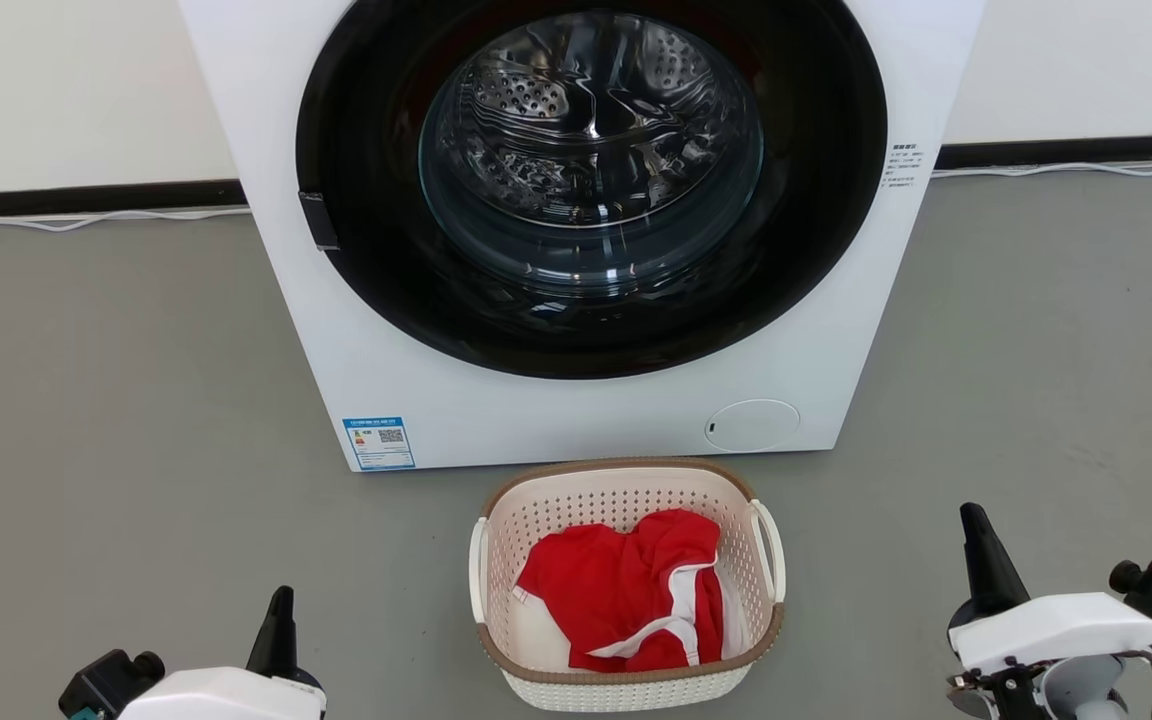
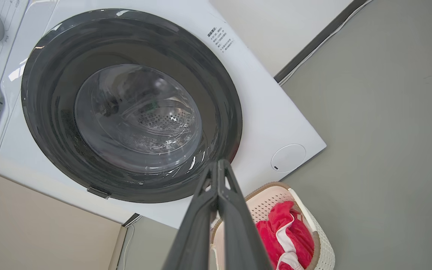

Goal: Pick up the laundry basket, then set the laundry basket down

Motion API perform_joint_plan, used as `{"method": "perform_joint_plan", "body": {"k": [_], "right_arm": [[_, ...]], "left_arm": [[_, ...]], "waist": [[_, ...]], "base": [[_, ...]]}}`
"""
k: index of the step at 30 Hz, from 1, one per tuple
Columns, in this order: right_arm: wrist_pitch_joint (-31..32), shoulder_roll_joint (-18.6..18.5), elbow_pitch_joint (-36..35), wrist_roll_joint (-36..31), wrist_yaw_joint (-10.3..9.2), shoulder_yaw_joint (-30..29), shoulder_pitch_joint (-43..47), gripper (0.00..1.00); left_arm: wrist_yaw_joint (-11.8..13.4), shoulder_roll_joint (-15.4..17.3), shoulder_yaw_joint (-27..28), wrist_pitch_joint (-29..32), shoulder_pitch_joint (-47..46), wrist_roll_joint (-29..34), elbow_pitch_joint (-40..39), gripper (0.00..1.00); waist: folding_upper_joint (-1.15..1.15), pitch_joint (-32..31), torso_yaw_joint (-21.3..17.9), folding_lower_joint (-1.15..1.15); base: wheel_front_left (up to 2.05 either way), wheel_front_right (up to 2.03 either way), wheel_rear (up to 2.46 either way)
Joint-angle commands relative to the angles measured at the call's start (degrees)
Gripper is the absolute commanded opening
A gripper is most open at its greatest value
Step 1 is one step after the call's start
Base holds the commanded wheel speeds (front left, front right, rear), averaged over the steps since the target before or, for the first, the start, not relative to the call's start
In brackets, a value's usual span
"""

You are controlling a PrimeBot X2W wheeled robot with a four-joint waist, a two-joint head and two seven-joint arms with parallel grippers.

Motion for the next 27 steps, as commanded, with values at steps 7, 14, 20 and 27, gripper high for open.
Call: {"method": "perform_joint_plan", "body": {"k": [7, 14, 20, 27], "right_arm": [[1.64, -0.04, -2.96, 5.96, 0.29, -0.01, -0.72, 0.00], [2.79, 0.24, -3.95, 10.90, 0.30, -0.46, -0.51, 0.00], [3.78, 0.47, -4.80, 15.15, 0.32, -0.84, -0.33, 0.00], [5.10, 0.79, -5.94, 20.85, 0.34, -1.36, -0.09, 0.00]], "left_arm": [[-1.13, 0.67, 1.27, 1.44, -2.74, -5.07, -2.76, 0.00], [-1.59, 0.74, 1.49, 2.61, -2.83, -9.34, -3.74, 0.00], [-1.99, 0.79, 1.68, 3.63, -2.91, -13.02, -4.59, 0.00], [-2.52, 0.87, 1.93, 4.98, -3.02, -17.95, -5.73, 0.00]], "waist": [[0.00, 0.18, 0.13, -0.01], [0.00, 0.35, 0.26, -0.01], [0.00, 0.50, 0.37, -0.01], [0.00, 0.70, 0.51, -0.01]], "base": [[0.00, 0.00, 0.00], [0.00, 0.00, 0.00], [0.00, 0.00, 0.00], [0.00, 0.00, 0.00]]}}
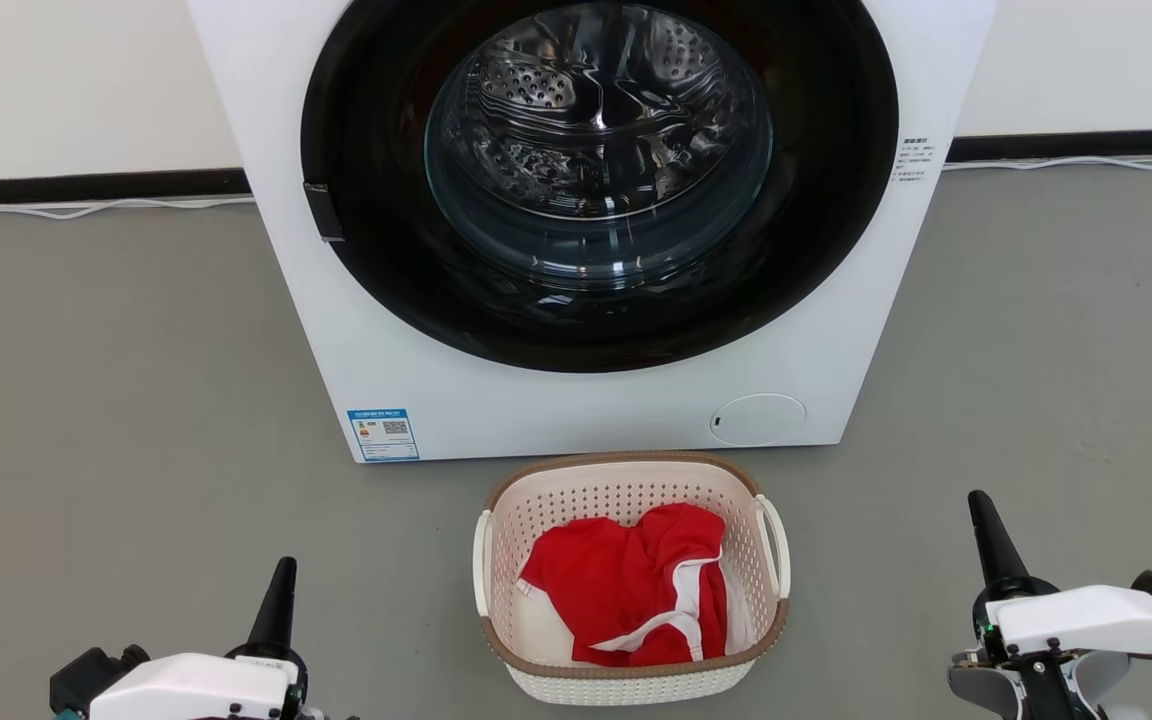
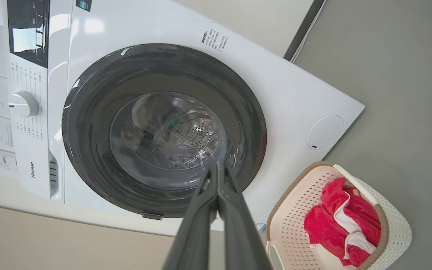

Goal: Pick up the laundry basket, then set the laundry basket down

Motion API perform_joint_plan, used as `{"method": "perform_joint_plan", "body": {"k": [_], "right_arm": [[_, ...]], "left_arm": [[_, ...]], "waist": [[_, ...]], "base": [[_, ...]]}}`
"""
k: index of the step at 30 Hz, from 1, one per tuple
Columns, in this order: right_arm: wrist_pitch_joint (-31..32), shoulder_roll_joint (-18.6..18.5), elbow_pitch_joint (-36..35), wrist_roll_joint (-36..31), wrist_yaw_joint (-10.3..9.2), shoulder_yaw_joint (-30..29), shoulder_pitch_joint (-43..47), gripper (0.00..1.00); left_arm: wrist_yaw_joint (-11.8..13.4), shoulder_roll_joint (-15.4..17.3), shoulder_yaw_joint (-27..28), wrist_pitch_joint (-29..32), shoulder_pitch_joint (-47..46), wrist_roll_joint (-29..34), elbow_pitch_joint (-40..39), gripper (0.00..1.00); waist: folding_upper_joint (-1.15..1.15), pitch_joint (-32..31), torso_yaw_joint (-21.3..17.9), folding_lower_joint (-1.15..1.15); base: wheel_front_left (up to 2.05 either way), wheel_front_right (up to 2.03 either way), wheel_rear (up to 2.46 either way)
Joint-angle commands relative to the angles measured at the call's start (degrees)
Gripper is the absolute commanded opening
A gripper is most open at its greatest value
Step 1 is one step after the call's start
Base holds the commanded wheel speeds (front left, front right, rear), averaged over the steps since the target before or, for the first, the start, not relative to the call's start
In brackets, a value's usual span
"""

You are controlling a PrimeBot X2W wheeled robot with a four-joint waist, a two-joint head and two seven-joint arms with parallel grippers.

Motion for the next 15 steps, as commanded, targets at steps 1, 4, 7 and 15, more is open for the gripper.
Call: {"method": "perform_joint_plan", "body": {"k": [1, 4, 7, 15], "right_arm": [[0.73, -0.12, -2.23, 2.02, 0.34, 0.67, -0.52, 0.00], [1.22, -0.01, -2.65, 4.15, 0.34, 0.48, -0.43, 0.00], [1.72, 0.11, -3.08, 6.28, 0.35, 0.28, -0.34, 0.00], [2.87, 0.39, -4.07, 11.24, 0.37, -0.16, -0.13, 0.00]], "left_arm": [[-0.73, 0.71, 1.46, 0.53, -2.87, -1.62, -2.00, 0.00], [-0.93, 0.74, 1.55, 1.03, -2.91, -3.46, -2.42, 0.00], [-1.13, 0.77, 1.64, 1.54, -2.95, -5.30, -2.85, 0.00], [-1.59, 0.84, 1.86, 2.72, -3.04, -9.59, -3.84, 0.00]], "waist": [[0.00, 0.03, 0.02, 0.00], [0.00, 0.11, 0.08, 0.00], [0.00, 0.18, 0.13, 0.00], [0.00, 0.36, 0.26, 0.00]], "base": [[0.00, 0.00, 0.00], [0.00, 0.00, 0.00], [0.00, 0.00, 0.00], [0.00, 0.00, 0.00]]}}
